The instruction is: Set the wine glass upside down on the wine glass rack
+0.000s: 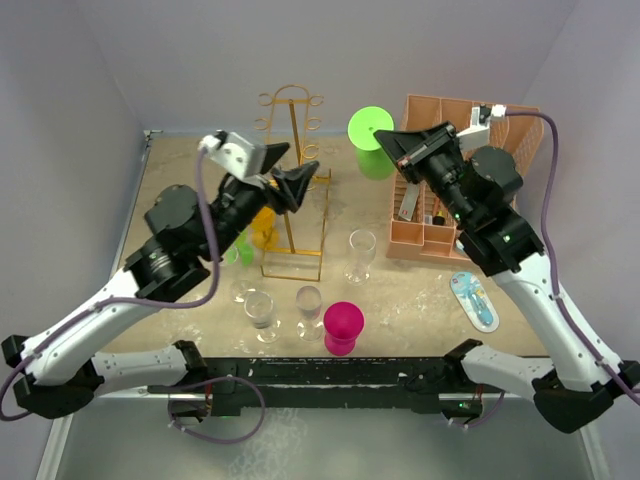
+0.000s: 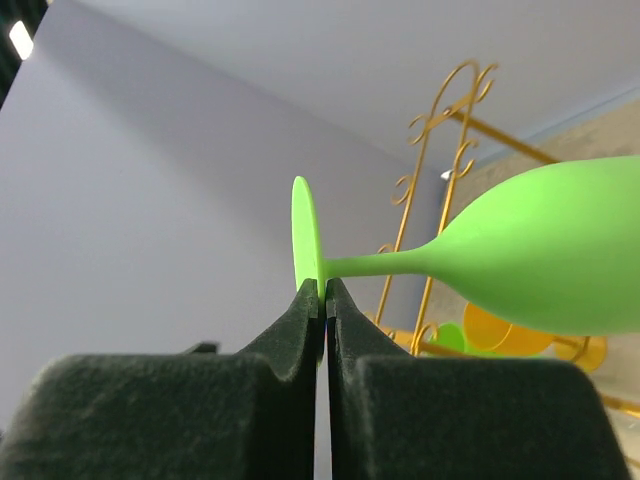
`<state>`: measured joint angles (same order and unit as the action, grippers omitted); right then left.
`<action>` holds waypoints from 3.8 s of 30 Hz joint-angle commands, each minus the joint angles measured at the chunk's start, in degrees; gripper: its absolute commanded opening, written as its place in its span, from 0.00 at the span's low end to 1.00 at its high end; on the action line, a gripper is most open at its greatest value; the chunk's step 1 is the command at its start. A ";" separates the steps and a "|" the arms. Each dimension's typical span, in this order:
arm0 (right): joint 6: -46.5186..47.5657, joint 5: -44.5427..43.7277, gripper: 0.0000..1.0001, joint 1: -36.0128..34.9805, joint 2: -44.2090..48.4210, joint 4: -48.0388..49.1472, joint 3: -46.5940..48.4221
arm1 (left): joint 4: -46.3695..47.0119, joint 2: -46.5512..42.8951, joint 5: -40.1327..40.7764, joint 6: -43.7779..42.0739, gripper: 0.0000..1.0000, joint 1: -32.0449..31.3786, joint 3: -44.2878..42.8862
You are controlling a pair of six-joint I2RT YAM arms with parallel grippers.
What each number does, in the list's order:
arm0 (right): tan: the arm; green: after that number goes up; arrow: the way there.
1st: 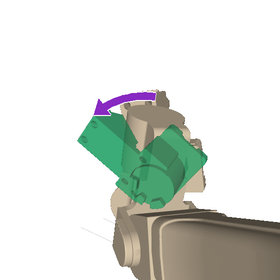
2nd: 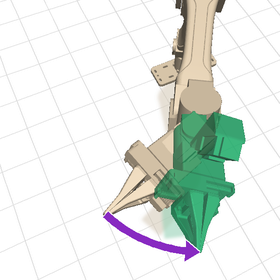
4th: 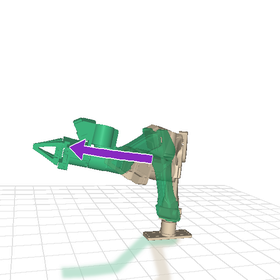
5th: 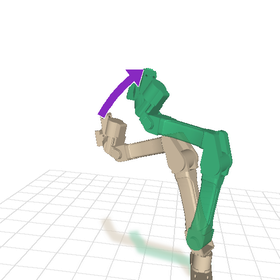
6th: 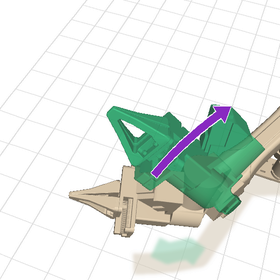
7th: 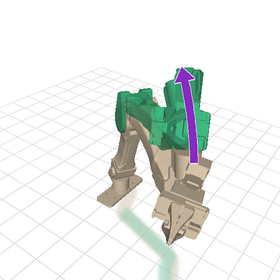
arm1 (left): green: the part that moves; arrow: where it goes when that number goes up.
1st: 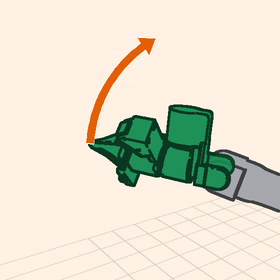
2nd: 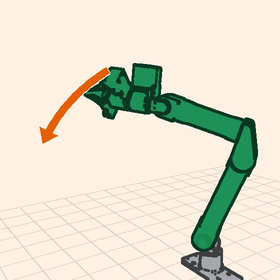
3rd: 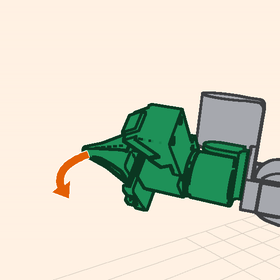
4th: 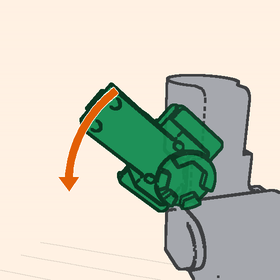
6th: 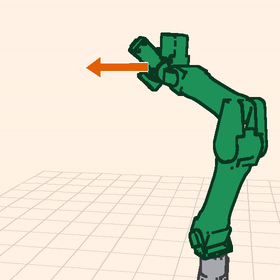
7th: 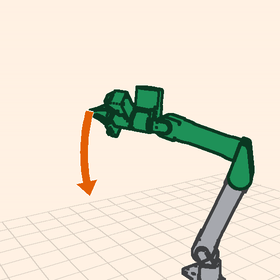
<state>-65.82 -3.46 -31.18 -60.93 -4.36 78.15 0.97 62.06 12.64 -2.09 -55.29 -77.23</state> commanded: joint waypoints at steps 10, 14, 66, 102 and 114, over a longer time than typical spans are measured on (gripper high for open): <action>6.81 -4.71 0.00 2.39 -20.07 8.69 12.96 | -19.68 -17.24 31.54 17.76 0.58 -0.26 4.28; 7.79 -1.17 0.00 3.72 -26.95 8.69 19.21 | -22.65 -22.15 36.75 18.18 0.58 -0.26 8.12; 1.88 8.80 0.00 5.16 -47.49 8.86 34.86 | -30.79 -24.69 49.03 15.26 0.58 -0.25 7.04; 14.04 8.88 0.70 5.16 -46.13 -1.47 38.09 | -34.98 -22.56 45.71 17.12 0.59 -0.26 6.07; 22.34 4.64 0.81 5.16 -31.24 0.53 24.92 | -37.51 -19.30 40.64 21.83 0.62 -0.26 6.69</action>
<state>-48.75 4.62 -26.09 -102.43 -7.07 108.40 -35.81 42.02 55.20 16.56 -55.29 -69.34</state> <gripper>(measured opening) 0.809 0.611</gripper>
